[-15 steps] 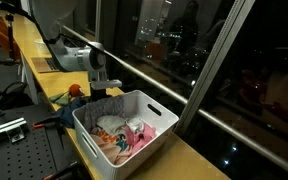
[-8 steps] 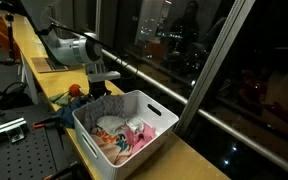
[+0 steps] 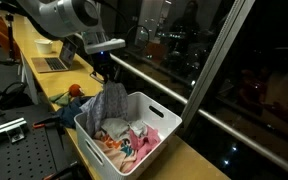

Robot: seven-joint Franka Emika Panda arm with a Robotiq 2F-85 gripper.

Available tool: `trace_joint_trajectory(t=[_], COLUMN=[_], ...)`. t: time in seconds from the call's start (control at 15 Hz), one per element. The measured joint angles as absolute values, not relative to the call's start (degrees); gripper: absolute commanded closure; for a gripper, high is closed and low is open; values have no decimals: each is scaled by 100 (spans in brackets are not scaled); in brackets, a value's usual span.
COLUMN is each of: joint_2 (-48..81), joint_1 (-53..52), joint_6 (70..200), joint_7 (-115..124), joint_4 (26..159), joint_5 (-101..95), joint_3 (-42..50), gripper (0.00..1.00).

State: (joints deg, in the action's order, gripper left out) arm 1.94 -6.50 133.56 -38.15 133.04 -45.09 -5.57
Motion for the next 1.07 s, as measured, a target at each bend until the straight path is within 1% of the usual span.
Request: trace_joint_trajectory(t=[0.27,0.53,0.73,1.0,1.07], joint_2=[-957,-1803,-2026,-1823,-1717], joint_1=[-435,-265,-158,-137,-138], joint_6=[12826,12463,12350,12346,12347], joint_7=[-4007,-4538,-4937,-5137,-5137], joint_4=[13377,13162,12760,12312,12245], joint_5=[-4500,-4444,-4313,-4055,-3995], joint_3=[-405,-14,292,450,445], gripper=[99,99,99,99,69])
